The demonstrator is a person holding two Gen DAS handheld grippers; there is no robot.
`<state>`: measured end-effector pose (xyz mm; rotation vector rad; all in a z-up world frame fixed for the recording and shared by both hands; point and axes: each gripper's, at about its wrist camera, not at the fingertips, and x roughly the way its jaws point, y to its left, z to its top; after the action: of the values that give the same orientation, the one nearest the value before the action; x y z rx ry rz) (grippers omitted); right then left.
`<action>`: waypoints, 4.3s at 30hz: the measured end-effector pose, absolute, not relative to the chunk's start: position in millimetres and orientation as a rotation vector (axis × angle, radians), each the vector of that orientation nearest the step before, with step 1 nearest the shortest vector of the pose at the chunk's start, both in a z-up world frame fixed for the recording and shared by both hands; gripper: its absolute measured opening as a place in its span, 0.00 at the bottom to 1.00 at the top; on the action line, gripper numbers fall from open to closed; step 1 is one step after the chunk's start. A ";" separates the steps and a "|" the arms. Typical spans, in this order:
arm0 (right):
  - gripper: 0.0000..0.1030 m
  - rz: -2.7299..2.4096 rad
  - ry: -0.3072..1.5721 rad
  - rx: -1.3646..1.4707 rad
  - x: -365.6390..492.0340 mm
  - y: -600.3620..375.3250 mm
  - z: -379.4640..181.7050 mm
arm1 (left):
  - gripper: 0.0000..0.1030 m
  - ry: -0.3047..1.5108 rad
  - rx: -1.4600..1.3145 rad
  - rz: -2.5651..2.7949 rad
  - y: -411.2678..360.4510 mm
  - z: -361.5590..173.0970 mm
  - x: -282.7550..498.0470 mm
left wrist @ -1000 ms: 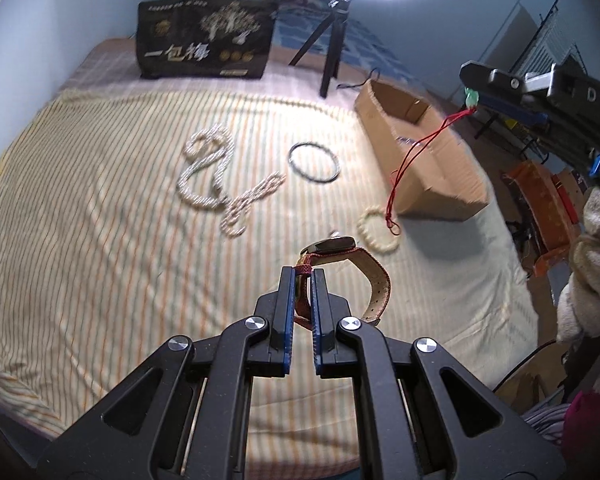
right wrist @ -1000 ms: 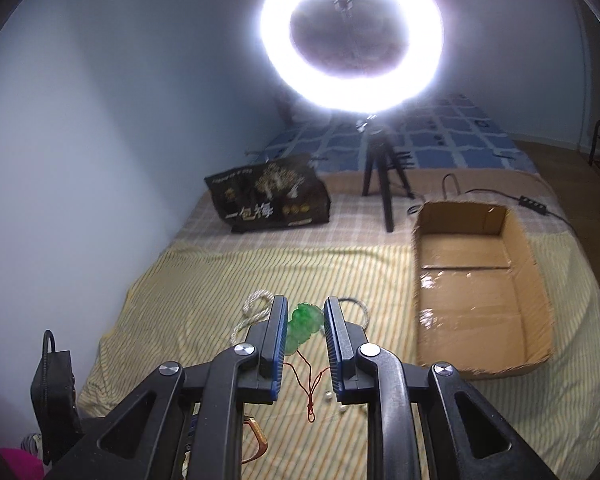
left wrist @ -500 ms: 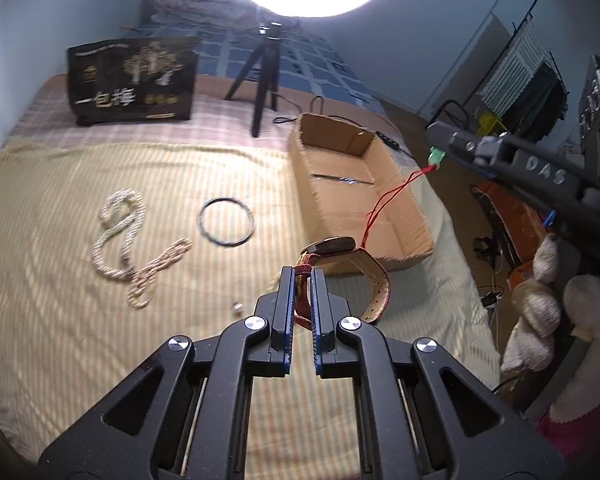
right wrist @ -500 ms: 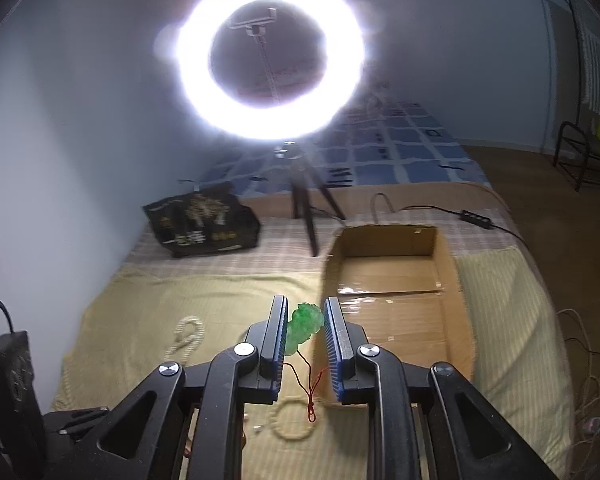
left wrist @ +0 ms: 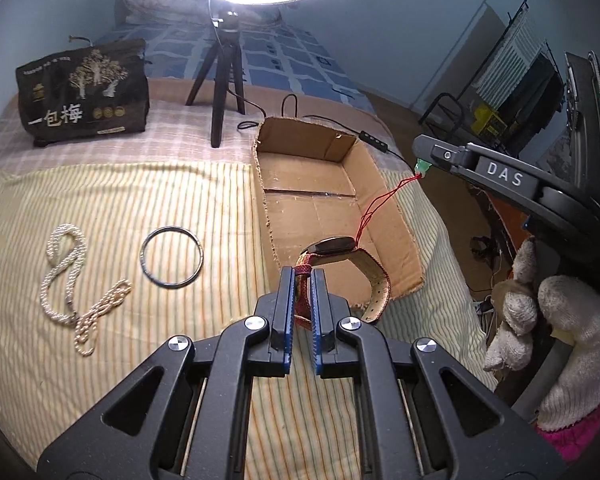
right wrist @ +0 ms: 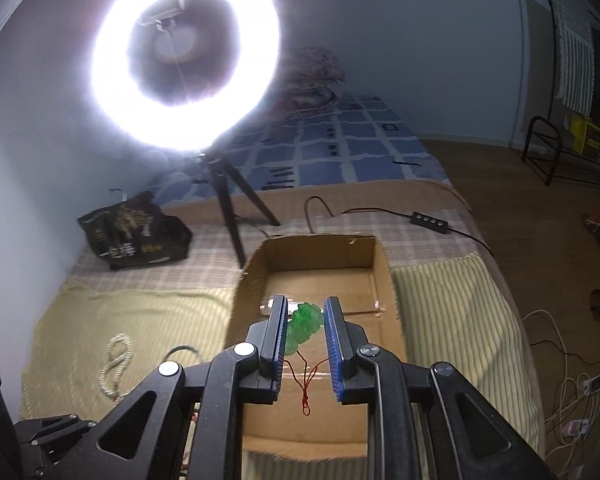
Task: Organize jewelry
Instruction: 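Carry the watch in the left gripper and pendant in the right over the cardboard box, then open the left gripper to drop the watch while the right releases the pendant into the box, then withdraw both grippers from the box toward the pearl earrings, then close the left gripper on a white pearl earring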
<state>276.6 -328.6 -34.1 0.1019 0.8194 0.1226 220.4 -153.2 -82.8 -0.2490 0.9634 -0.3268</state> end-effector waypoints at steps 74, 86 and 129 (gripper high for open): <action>0.84 0.196 1.036 0.023 171.9 -278.6 -87.4 | 0.64 0.990 -0.135 -0.078 1.0 -101.7 182.5; 0.57 0.209 1.213 0.198 178.3 -268.1 -147.2 | 0.43 1.102 -0.129 -0.208 -41.9 -141.6 180.7; 0.26 0.128 1.265 0.237 210.2 -247.4 -190.4 | 0.06 1.273 -0.199 -0.218 -92.3 -207.2 224.2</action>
<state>210.2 -247.4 -190.4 0.2372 1.2653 0.1283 224.2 -92.3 -207.2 -0.1986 1.2728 -0.2177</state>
